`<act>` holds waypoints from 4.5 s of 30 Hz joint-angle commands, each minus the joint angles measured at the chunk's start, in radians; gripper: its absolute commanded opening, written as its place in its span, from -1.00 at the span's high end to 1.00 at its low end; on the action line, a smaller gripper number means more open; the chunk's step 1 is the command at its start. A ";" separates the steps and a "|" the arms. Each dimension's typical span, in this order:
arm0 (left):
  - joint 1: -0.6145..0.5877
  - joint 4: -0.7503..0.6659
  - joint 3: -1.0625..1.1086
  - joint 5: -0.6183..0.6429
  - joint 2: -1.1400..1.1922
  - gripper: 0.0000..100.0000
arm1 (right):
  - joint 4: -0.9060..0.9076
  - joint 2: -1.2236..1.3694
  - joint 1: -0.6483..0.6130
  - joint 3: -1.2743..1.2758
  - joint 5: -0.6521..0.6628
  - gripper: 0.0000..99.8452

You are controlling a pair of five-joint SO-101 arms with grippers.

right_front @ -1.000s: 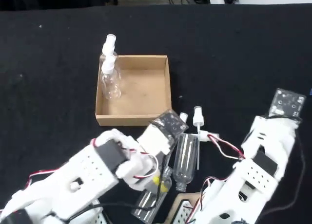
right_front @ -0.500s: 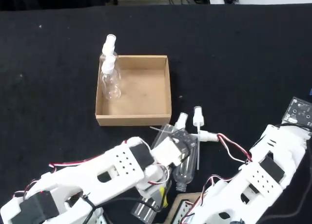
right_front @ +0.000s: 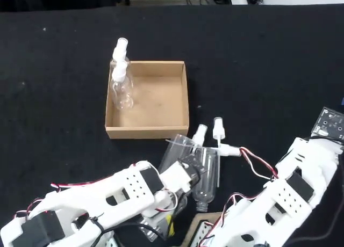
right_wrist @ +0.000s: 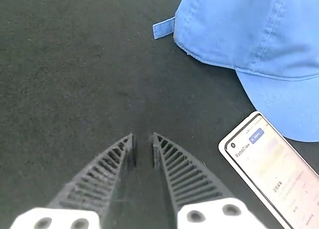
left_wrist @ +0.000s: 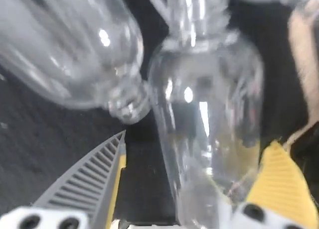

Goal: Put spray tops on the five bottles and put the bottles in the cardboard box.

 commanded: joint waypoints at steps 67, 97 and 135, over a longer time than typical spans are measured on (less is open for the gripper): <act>-2.219 0.103 -0.760 -0.953 0.551 0.25 | 0.207 -0.019 -0.687 0.050 -0.196 0.91; -2.055 0.127 -1.076 -0.956 0.799 0.53 | 0.199 -0.019 -0.689 0.076 -0.196 0.91; -1.426 -0.149 -0.456 0.032 0.170 0.88 | 0.568 -0.010 -0.743 -0.349 -0.121 0.91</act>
